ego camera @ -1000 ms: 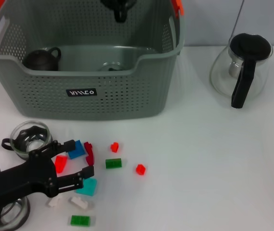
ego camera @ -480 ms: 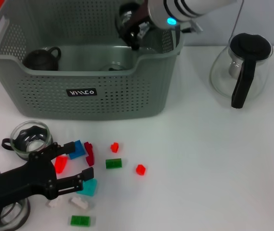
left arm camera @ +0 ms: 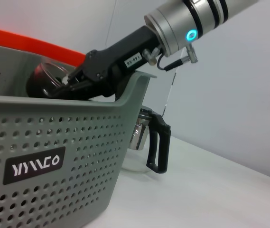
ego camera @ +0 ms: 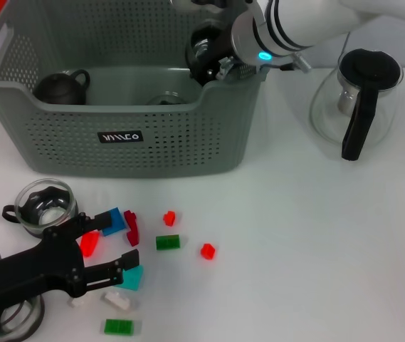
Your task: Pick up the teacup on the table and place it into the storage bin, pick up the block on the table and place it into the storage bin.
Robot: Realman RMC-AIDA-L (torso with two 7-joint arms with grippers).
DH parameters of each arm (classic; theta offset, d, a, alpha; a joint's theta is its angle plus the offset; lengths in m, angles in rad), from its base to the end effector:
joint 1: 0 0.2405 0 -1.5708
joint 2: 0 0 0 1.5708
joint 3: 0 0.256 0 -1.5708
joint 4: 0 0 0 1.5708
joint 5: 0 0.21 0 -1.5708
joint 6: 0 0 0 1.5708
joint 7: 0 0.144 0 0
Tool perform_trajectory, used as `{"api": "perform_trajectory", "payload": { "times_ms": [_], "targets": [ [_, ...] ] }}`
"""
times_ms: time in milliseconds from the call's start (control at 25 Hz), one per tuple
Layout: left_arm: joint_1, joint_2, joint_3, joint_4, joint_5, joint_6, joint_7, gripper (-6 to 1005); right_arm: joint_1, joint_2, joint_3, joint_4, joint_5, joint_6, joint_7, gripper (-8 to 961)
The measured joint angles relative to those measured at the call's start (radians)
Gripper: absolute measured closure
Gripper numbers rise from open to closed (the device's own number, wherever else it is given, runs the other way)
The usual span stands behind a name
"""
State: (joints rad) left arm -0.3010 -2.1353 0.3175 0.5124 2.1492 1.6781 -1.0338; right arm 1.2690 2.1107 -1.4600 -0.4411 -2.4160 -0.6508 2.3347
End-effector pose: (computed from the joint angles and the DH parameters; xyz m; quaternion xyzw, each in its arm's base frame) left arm -0.3321 0.2312 -0.0175 -0.8943 -0.2599 -0.3020 0.2037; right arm 0.0582 0.4743 -0.0981 -0.9462 0.1188 -0.0660 0.2938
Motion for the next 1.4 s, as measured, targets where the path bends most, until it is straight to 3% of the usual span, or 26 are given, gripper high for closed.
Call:
{"api": "perform_trajectory", "payload": {
  "times_ms": [560, 920, 1120, 1200, 1240, 1280, 1400],
  "targets": [
    [0.0, -0.002, 0.0, 0.0, 0.0, 0.0, 0.0, 69, -0.002, -0.004, -0.002, -0.019, -0.005, -0.039, 0.009, 886],
    [0.002, -0.002, 0.0, 0.0, 0.0, 0.0, 0.0, 69, -0.015, -0.006, -0.002, -0.068, -0.009, -0.063, 0.012, 659],
    [0.009, 0.0, 0.0, 0.006, 0.0, 0.007, -0.001, 69, -0.11, -0.007, 0.005, -0.29, 0.003, -0.137, 0.012, 435],
    [0.011, 0.003, 0.0, 0.01, 0.0, 0.012, -0.004, 69, -0.178, -0.008, 0.006, -0.434, 0.038, -0.178, 0.005, 362],
    [0.012, 0.005, 0.0, 0.011, 0.0, 0.014, -0.005, 69, -0.257, -0.01, 0.006, -0.582, 0.101, -0.225, -0.022, 326],
    [0.013, 0.007, 0.0, 0.014, 0.0, 0.016, -0.006, 69, -0.257, -0.01, 0.006, -0.582, 0.101, -0.225, -0.022, 290],
    [0.02, 0.009, 0.0, 0.033, 0.0, 0.029, -0.007, 69, -0.382, -0.011, 0.007, -0.765, 0.21, -0.287, -0.08, 254]
  ]
}}
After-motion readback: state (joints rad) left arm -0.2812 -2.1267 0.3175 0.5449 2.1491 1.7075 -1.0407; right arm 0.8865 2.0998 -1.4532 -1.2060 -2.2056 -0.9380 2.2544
